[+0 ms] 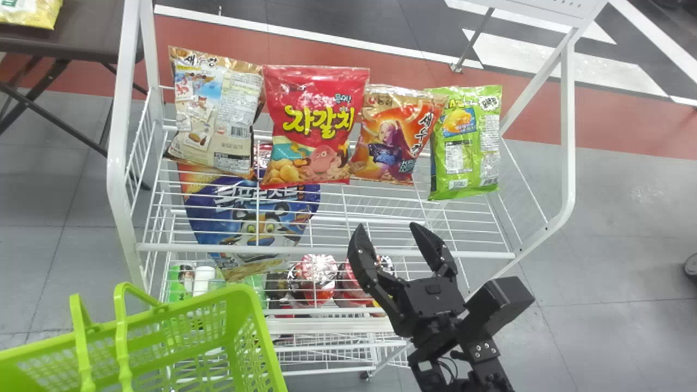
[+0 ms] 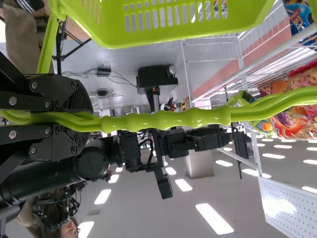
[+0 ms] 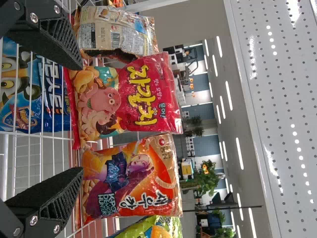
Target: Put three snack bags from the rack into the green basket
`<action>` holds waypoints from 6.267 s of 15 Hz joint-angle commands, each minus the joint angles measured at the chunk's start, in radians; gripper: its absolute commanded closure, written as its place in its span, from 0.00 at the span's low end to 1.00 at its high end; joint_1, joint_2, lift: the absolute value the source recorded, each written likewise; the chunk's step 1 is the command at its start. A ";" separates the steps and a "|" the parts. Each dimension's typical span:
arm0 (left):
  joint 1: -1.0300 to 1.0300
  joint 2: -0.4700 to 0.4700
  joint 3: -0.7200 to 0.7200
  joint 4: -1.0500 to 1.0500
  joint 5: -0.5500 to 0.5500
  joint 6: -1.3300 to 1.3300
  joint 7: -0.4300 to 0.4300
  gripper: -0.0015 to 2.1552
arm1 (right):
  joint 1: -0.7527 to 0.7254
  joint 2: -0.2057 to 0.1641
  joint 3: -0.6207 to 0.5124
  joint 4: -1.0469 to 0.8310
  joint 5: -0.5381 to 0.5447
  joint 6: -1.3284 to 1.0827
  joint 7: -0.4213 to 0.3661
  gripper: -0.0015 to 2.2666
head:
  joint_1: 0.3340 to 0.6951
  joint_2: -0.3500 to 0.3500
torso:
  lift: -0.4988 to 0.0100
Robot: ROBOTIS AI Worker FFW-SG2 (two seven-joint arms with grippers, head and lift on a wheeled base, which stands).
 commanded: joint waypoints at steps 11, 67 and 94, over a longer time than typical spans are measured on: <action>0.003 -0.001 0.012 -0.014 0.004 0.020 0.000 1.00 | -0.026 -0.003 0.027 0.000 0.015 0.052 0.000 0.04 | 1.00 0.09 | 0.98; -0.066 -0.004 0.052 0.049 0.002 0.048 -0.008 1.00 | 0.057 -0.208 0.202 -0.614 -0.060 1.242 -0.052 0.99 | 1.00 0.48 | 0.98; -0.055 -0.006 0.039 0.082 0.009 0.051 -0.026 1.00 | -0.653 -0.058 0.156 0.270 0.104 0.607 -0.100 0.06 | 1.00 0.32 | 0.98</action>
